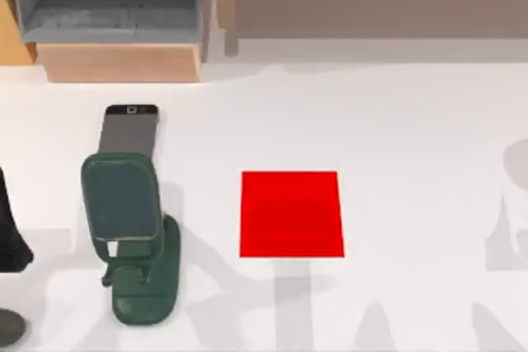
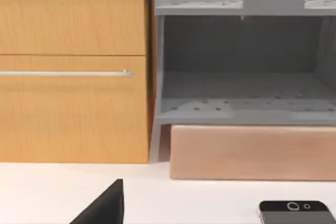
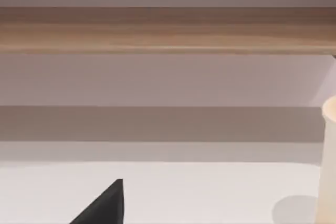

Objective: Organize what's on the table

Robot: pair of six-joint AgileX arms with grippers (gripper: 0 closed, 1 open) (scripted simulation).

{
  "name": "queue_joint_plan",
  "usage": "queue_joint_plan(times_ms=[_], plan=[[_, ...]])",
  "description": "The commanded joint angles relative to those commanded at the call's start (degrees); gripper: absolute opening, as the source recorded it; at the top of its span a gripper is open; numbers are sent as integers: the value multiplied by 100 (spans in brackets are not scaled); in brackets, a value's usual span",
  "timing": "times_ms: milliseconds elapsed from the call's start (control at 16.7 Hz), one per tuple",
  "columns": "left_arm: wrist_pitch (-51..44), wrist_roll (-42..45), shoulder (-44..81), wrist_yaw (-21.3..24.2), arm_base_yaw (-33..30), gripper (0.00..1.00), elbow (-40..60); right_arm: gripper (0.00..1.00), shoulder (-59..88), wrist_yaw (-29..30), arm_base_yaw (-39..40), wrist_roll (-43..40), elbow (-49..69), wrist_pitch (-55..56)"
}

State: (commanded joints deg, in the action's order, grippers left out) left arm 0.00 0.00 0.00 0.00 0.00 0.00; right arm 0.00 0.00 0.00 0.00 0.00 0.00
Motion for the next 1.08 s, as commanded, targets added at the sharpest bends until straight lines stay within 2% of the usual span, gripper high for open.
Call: queue_joint_plan(times_ms=[180, 360, 1080], plan=[[-46, 57, 47, -1, 7, 100, 44, 100, 0, 0, 0, 0, 0, 0], [-468, 582, 495, -6, 63, 100, 403, 100, 0, 0, 0, 0, 0, 0], [-3344, 4839, 3870, -19, 352, 100, 2416, 100, 0, 0, 0, 0, 0, 0]])
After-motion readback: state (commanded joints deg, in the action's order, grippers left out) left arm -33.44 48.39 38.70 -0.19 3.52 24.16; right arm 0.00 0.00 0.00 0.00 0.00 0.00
